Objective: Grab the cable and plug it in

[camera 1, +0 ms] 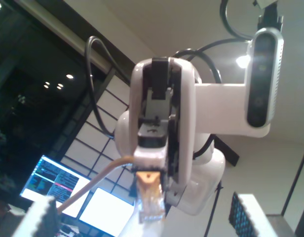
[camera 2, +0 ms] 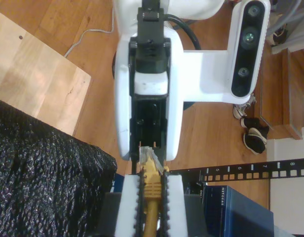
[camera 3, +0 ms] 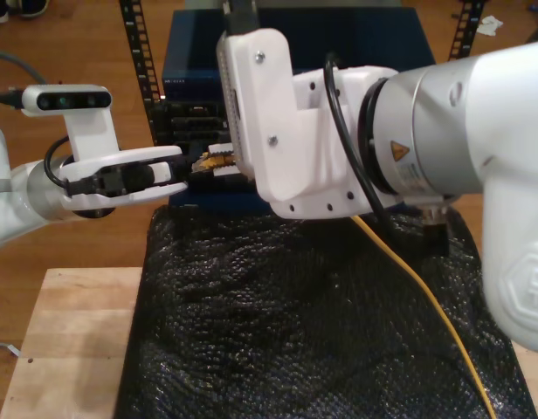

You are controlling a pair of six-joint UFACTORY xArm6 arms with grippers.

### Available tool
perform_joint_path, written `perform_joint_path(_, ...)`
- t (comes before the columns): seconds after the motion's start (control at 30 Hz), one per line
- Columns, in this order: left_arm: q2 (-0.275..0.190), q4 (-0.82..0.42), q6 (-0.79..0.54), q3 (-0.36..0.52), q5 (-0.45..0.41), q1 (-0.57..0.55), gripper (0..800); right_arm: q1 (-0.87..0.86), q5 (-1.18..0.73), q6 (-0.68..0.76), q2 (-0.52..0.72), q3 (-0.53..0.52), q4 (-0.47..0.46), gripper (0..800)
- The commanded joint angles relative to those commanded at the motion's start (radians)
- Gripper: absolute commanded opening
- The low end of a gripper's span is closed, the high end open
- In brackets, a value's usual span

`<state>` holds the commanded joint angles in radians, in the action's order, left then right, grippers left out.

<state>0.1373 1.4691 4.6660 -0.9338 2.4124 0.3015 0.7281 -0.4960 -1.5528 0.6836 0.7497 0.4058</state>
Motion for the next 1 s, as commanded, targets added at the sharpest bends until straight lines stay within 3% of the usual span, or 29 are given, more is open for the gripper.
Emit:
perform_joint_path(0.47, -0.074, -0.003, -0.003, -0.018, -0.166, 0.031, 798, -0.175, -0.041, 0.097, -0.021, 0.031, 0.0, 0)
perform_joint_path(0.6, -0.117, -0.02, -0.005, -0.023, -0.219, 0.034, 798, -0.252, -0.123, 0.109, -0.037, 0.055, 0.0, 0)
perform_joint_path(1.0, -0.201, -0.296, -0.006, -0.091, -0.419, 0.106, 798, -0.509, -0.382, 0.163, -0.172, 0.133, -0.002, 0)
